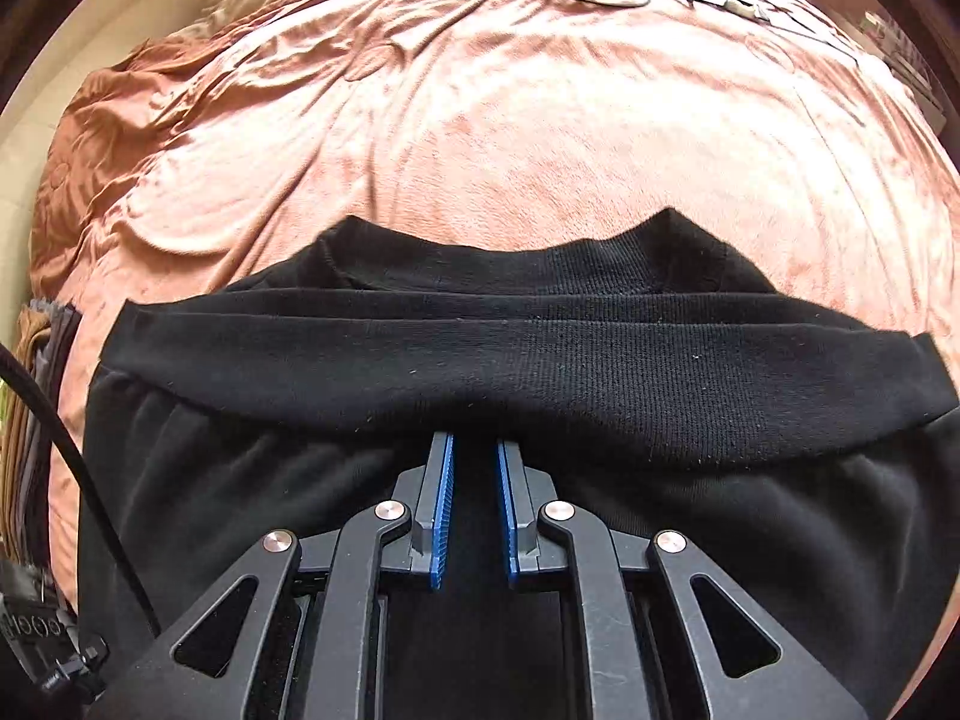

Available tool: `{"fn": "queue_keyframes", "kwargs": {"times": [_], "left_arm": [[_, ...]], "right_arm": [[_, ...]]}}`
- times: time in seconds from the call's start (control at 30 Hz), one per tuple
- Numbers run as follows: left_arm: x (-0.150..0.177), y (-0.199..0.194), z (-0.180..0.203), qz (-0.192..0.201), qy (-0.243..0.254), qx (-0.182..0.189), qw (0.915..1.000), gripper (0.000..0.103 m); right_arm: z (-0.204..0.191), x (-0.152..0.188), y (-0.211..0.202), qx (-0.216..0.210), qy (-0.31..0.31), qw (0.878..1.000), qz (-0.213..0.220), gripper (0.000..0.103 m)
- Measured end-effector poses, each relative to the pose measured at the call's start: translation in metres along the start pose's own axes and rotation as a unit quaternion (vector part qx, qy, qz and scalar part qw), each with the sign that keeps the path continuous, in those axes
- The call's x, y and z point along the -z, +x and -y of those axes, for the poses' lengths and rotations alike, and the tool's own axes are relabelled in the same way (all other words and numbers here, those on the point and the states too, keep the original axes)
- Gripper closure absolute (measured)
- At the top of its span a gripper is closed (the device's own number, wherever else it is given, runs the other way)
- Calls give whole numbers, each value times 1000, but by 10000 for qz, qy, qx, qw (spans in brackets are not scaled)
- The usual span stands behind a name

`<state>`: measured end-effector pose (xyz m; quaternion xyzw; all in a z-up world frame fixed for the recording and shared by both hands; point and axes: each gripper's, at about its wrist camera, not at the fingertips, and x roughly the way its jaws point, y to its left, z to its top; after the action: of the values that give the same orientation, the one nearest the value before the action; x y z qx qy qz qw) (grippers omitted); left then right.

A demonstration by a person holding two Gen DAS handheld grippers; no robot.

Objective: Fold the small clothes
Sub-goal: 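Lift the folded sweatshirt off the blanket with both grippers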

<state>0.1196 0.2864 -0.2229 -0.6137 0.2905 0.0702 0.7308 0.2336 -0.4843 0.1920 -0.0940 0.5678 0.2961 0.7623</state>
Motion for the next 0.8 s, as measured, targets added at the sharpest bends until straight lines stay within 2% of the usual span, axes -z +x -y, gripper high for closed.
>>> {"fn": "queue_keyframes", "kwargs": {"times": [0.17, 0.3, 0.43, 0.53, 0.8], "left_arm": [[-2, -6, 6, 46, 49, 297, 9995, 92], [-3, -9, 14, 49, 103, 544, 9985, 92], [-4, -10, 24, 47, 194, 754, 9970, 92], [-5, -10, 31, 41, 252, 904, 9956, 93], [-9, -10, 55, 24, 433, 1166, 9922, 93]], "right_arm": [[-11, 24, -27, -223, -302, 9993, 23, 94], [-17, 56, -36, -471, -449, 9978, -159, 94], [-21, 80, -36, -517, -557, 9964, -364, 94], [-13, 99, -40, -672, -531, 9948, -559, 94], [-11, 140, -59, -996, -584, 9901, -792, 94]]}}
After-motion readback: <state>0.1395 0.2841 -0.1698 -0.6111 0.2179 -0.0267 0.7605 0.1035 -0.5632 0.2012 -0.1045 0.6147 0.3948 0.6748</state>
